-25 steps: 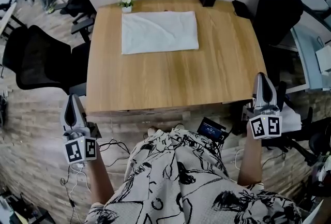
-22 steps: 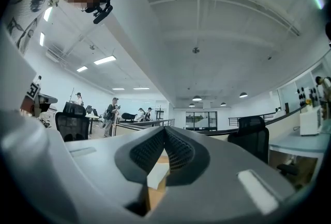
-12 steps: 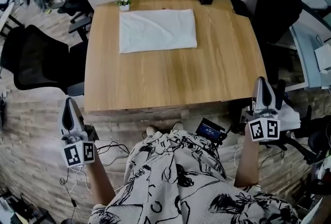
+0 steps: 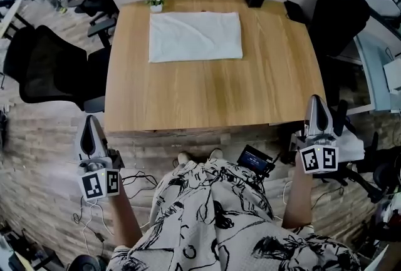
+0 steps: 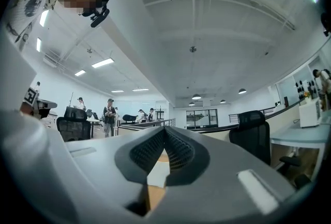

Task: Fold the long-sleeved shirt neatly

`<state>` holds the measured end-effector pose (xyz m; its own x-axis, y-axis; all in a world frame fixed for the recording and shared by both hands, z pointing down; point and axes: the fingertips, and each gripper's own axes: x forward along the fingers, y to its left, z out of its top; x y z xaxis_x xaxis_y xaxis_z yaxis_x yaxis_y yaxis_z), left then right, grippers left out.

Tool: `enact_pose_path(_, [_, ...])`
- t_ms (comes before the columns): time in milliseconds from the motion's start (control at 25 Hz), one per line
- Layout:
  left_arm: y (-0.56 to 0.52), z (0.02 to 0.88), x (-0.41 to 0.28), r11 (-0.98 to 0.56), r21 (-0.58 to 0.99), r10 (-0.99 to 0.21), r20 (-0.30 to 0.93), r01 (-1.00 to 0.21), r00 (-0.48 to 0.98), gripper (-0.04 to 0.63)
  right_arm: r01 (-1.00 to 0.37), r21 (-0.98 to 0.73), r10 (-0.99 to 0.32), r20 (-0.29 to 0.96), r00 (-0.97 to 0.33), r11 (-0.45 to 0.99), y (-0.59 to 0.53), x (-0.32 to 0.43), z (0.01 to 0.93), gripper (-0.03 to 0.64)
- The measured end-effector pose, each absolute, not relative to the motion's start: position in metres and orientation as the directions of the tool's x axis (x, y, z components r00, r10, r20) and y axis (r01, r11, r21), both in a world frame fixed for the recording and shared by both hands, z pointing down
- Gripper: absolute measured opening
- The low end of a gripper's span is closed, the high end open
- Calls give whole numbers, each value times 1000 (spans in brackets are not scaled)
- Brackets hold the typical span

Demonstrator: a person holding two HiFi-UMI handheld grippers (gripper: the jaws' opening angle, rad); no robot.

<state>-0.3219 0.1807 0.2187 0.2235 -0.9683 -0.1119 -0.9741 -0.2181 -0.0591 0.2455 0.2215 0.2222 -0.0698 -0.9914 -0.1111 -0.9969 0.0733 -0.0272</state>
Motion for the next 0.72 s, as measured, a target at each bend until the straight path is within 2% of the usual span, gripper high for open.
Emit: enact_pose_path(720, [191, 223, -300, -241, -30, -967, -80, -970, 243, 5, -995, -47, -993, -91, -80, 84, 230, 239, 223, 9])
